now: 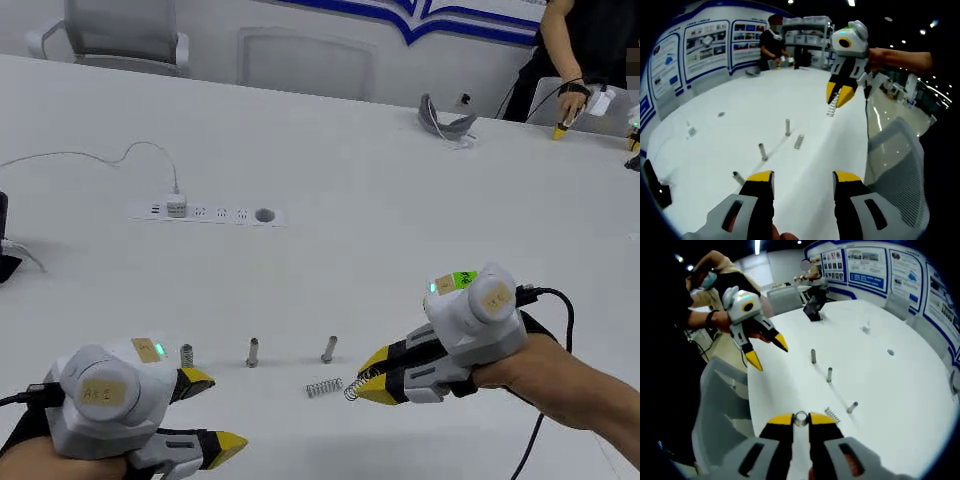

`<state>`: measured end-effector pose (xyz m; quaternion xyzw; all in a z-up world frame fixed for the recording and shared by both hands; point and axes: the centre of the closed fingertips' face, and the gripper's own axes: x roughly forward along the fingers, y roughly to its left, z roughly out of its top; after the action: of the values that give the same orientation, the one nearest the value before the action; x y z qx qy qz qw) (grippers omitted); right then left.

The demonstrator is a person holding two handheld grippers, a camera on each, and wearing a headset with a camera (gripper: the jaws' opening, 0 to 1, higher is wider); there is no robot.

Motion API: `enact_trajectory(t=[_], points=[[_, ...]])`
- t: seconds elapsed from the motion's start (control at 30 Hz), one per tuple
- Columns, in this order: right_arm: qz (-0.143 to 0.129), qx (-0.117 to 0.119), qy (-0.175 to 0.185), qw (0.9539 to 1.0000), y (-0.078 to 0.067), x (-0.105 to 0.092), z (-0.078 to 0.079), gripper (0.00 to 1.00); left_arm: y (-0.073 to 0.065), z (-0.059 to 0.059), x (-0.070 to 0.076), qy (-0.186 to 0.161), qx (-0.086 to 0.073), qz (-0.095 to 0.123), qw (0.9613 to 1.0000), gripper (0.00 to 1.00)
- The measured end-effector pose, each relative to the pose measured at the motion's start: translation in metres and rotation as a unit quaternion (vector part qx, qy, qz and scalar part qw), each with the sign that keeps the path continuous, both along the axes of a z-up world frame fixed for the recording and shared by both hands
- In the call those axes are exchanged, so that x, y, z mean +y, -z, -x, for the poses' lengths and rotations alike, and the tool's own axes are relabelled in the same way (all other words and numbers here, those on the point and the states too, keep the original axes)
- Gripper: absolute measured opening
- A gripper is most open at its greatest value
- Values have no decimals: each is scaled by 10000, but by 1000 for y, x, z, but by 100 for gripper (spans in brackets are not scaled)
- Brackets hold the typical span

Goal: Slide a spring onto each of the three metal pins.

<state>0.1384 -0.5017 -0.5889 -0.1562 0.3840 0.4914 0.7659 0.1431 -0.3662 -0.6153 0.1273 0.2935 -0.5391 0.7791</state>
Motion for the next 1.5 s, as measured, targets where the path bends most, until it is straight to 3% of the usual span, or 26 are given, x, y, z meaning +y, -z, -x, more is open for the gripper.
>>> enact_trajectory(t=[0.47, 0.9, 1.5], points=[[221, 3, -9, 9998, 6, -8, -19, 12, 8, -5, 25, -335, 54, -137, 9993, 56], [408, 7, -71, 9991, 12, -15, -39, 12, 12, -2, 30, -442, 139, -140, 9988, 63], [612, -78, -321, 9976, 18, -7, -65, 12, 14, 6, 37, -558, 168, -151, 9982, 68]])
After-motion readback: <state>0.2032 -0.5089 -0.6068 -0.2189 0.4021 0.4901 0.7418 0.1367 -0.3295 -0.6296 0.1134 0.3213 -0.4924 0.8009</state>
